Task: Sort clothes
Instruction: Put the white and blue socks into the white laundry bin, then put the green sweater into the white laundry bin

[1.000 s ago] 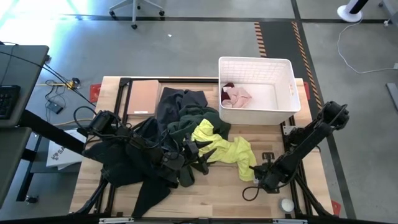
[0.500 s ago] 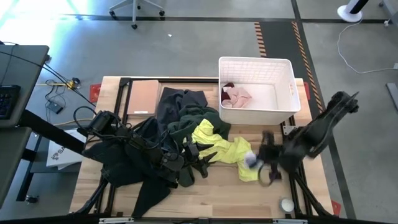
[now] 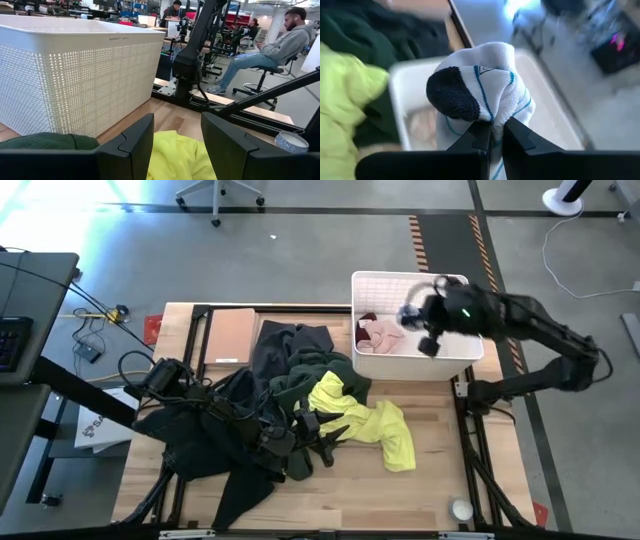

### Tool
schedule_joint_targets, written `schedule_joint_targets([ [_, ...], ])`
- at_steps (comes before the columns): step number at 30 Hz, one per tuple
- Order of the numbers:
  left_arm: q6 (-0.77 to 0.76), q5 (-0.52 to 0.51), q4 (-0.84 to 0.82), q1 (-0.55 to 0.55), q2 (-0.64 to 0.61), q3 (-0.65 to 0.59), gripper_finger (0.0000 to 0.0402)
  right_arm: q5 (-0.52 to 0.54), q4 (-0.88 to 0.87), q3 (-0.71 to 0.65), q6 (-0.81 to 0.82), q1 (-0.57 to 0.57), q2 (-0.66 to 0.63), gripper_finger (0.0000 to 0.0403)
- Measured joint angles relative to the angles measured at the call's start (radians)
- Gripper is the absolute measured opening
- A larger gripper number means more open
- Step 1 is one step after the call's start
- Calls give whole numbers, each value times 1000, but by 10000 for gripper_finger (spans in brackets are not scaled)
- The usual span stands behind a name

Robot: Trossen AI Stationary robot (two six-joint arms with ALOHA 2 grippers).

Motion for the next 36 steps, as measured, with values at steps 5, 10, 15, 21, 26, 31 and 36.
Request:
schedule_joint_targets([
  [5, -1, 0, 0, 1, 0, 0, 160, -178, 10, -74, -113, -240, 75, 16],
  [10, -1, 0, -3, 1, 0, 0, 160, -217, 71, -138, -180, -384, 154, 16],
  [15, -1, 0, -6, 1, 0, 0, 160, -299, 68, -178, -188, -476, 241, 37],
  [21, -1, -1, -6, -1, 0, 0, 160, -329, 9, -182, -161, -518, 315, 133],
  [26, -1, -1, -6, -1, 0, 0, 160, -308, 20, -182, -172, -518, 304, 182],
  [31, -1, -4, -6, -1, 0, 0, 160, -315, 20, -182, -166, -511, 218, 184],
  [36, -1, -18, -7, -1, 0, 0, 160, -469, 22, -182, -102, -429, 61, 184],
])
